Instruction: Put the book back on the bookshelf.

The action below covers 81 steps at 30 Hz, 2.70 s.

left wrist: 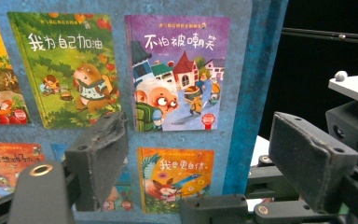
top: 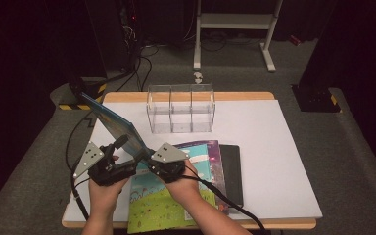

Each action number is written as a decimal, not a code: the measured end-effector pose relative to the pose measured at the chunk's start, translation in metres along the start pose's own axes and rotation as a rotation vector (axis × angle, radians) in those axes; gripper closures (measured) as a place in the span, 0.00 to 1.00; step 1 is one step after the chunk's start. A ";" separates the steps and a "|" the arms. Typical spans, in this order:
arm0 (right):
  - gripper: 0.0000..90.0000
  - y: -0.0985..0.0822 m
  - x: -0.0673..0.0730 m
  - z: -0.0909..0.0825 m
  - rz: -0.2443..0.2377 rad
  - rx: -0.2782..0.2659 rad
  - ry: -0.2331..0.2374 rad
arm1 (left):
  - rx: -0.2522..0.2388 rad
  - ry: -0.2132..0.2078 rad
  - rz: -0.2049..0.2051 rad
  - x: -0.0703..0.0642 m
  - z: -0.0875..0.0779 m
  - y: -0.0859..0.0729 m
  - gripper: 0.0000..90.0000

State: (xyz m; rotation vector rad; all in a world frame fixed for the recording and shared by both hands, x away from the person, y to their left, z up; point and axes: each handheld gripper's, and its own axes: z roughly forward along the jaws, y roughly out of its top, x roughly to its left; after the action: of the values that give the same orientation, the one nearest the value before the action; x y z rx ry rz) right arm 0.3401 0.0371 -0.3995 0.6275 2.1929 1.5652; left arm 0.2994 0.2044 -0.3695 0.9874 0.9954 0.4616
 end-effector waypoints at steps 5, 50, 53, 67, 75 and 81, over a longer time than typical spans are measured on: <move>0.78 -0.001 0.001 -0.006 0.013 0.000 0.036 | -0.007 0.017 -0.002 0.000 -0.001 0.000 0.21; 0.57 -0.067 -0.076 -0.143 0.047 0.064 -0.240 | -0.030 0.214 0.113 0.012 -0.016 0.012 0.38; 0.56 -0.088 -0.096 -0.163 0.078 0.066 -0.332 | -0.026 0.227 0.115 0.015 -0.018 0.014 0.38; 0.56 -0.118 -0.119 -0.166 0.151 0.127 -0.376 | -0.005 0.233 0.152 0.019 -0.024 0.022 0.47; 0.56 -0.118 -0.119 -0.167 0.165 0.126 -0.379 | -0.051 0.300 0.208 0.021 -0.030 0.026 0.70; 0.56 -0.118 -0.118 -0.166 0.162 0.128 -0.375 | -0.077 0.357 0.252 0.024 -0.034 0.029 0.88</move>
State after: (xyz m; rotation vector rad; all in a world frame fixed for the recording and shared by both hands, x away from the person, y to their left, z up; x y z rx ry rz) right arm 0.3324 -0.1922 -0.4548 1.0670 2.0056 1.2600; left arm 0.2850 0.2527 -0.3626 0.9846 1.1652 0.9037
